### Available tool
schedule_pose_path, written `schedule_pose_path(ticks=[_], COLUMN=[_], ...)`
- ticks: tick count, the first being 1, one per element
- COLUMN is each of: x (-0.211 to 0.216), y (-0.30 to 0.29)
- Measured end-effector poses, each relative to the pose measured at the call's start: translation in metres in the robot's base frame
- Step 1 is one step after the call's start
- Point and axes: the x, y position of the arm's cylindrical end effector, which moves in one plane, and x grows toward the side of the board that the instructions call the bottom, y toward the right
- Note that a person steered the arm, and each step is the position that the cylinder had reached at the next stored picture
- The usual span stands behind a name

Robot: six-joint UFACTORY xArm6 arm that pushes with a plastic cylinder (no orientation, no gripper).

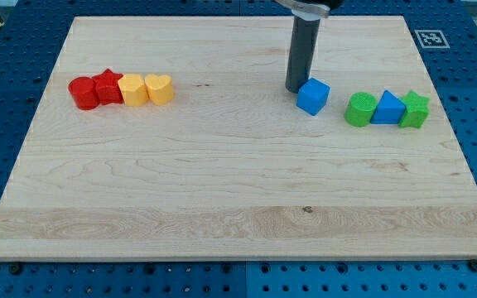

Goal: Move blue cube to the left side of the green circle

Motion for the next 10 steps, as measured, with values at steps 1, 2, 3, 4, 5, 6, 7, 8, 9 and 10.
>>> schedule_pose_path(ticks=[1,2,3,4,5,6,7,8,9,10], x=[-0.001,-0.007,-0.008,-0.008,-0.007,0.005,0.020,0.027,0.029,0.034], y=[0.001,0.000,0.000,-0.001,-0.002,-0.002,-0.002,-0.002,-0.006,-0.008])
